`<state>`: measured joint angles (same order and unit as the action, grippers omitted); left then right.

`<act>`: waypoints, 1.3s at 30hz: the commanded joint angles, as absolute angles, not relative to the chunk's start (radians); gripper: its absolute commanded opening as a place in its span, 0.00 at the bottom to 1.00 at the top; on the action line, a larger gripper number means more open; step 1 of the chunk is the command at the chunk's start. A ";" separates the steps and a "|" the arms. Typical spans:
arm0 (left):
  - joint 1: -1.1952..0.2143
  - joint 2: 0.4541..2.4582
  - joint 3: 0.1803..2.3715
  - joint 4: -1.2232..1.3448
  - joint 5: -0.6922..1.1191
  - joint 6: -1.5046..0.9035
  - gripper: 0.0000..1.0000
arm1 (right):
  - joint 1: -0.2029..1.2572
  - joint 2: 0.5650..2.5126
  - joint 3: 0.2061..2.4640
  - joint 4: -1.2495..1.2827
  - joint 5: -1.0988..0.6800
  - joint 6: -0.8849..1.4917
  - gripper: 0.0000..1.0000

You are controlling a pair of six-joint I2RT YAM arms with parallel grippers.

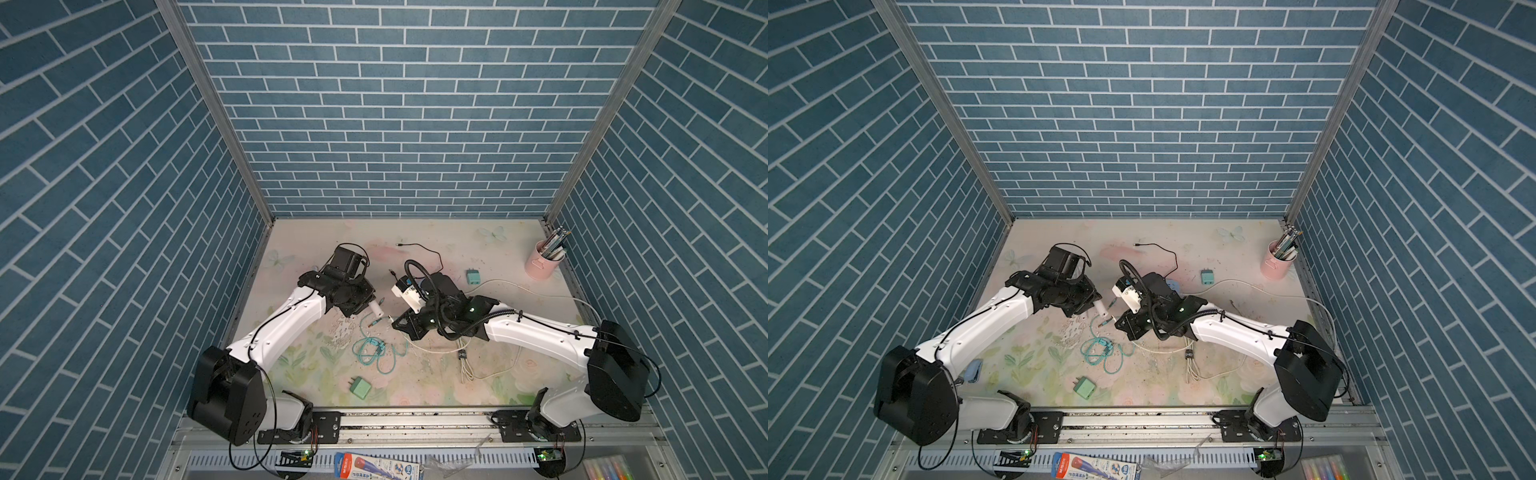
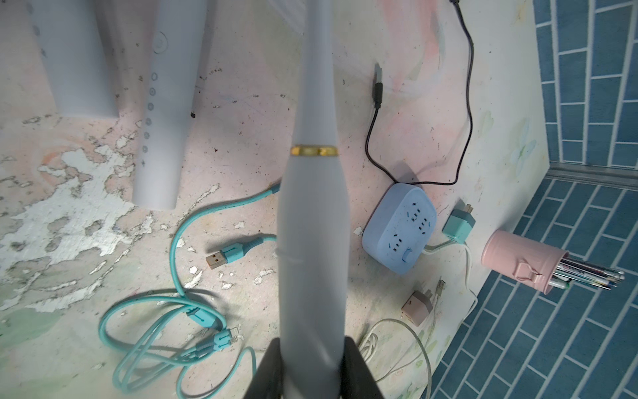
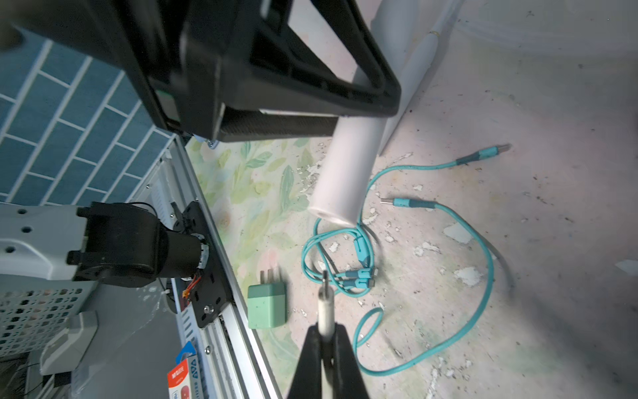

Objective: Charge the electric toothbrush
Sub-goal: Insert the charging cable into the electric toothbrush.

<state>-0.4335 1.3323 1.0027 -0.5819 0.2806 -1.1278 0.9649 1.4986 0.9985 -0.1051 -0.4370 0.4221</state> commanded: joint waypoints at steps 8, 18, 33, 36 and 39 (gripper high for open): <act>-0.429 1.198 0.800 -0.020 0.408 -1.176 0.00 | 0.888 1.459 0.858 0.238 -0.766 0.594 0.00; -0.408 1.249 0.488 0.912 0.477 -1.460 0.00 | 0.751 1.437 0.703 0.683 -0.983 0.829 0.00; -0.403 1.350 0.433 1.299 0.496 -1.557 0.00 | 0.661 1.473 0.715 0.811 -1.077 0.984 0.00; -0.403 1.371 0.431 1.212 0.510 -1.605 0.00 | 0.659 1.408 0.745 0.538 -0.976 0.820 0.00; -0.402 1.343 0.460 1.009 0.531 -1.582 0.00 | 0.704 1.316 0.817 0.153 -0.783 0.561 0.00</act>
